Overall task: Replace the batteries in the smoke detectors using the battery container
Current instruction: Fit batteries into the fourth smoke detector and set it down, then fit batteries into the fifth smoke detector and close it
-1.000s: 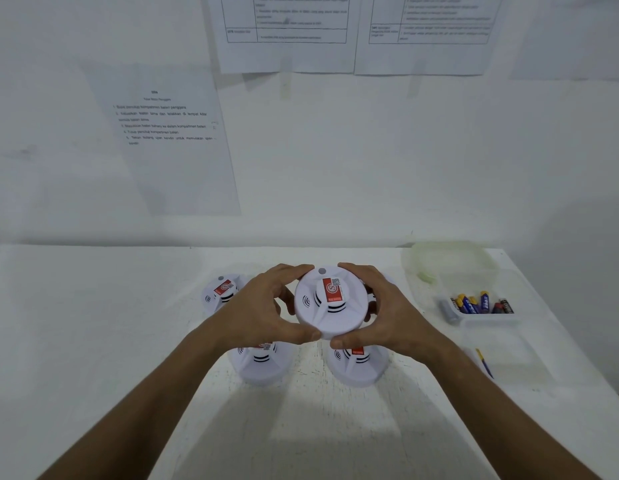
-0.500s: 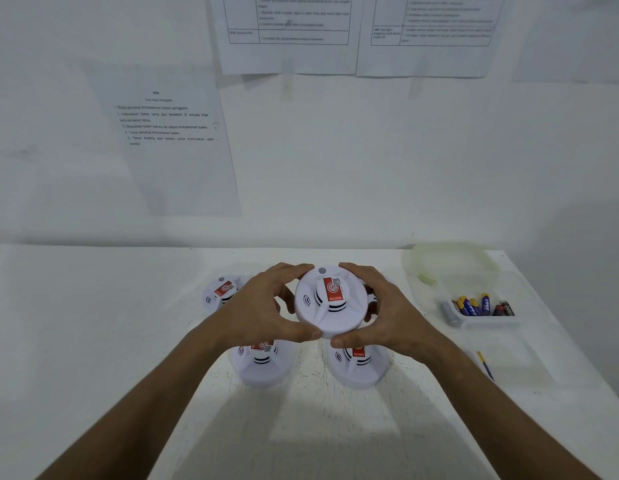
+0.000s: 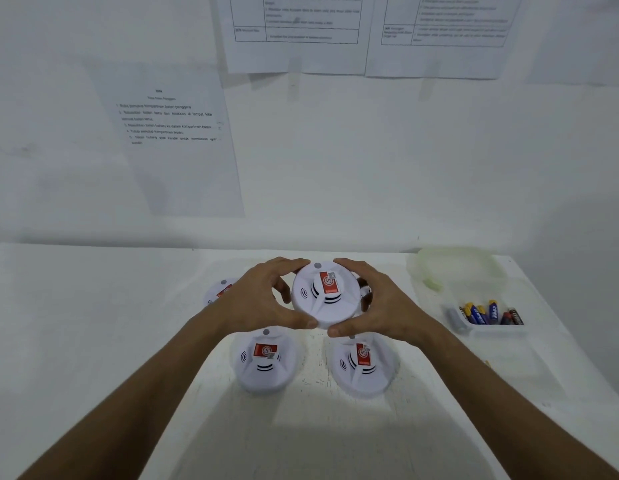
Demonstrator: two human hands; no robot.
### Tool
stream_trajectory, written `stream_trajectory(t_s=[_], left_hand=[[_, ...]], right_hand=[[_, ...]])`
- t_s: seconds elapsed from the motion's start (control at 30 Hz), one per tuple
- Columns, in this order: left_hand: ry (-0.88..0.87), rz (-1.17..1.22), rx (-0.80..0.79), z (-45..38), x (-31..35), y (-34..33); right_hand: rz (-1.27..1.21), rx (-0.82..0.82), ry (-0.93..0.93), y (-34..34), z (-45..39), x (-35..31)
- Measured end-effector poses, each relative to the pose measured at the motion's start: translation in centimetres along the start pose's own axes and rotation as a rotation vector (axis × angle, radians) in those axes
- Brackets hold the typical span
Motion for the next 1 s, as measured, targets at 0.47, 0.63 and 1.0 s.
stream_trajectory(t_s=[0.47, 0.63, 1.0], left_hand=[[0.153, -0.169, -0.1, -5.9, -8.4, -2.2], [0.217, -0.303, -0.199, -6.1, -10.0, -3.3], [0.337, -0.385, -0.289, -5.8, -10.7, -3.7]], right_hand=[[0.279, -0.142, -0.094, -3.5, -7.3, 5.3], [0.328, -0.149, -0.123, -4.3, -7.4, 7.5], [0.398, -0.214, -0.165, -5.5, -7.4, 8.2]])
Point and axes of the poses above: each hand's wrist, its own z-axis away from the middle knuckle, its own y-axis out of the back of the hand, x = y × z, the point moved 10 cm from there along -z, towards the middle knuckle, and after that the axes turned 7 degrees about x, right-handed, at the moved point
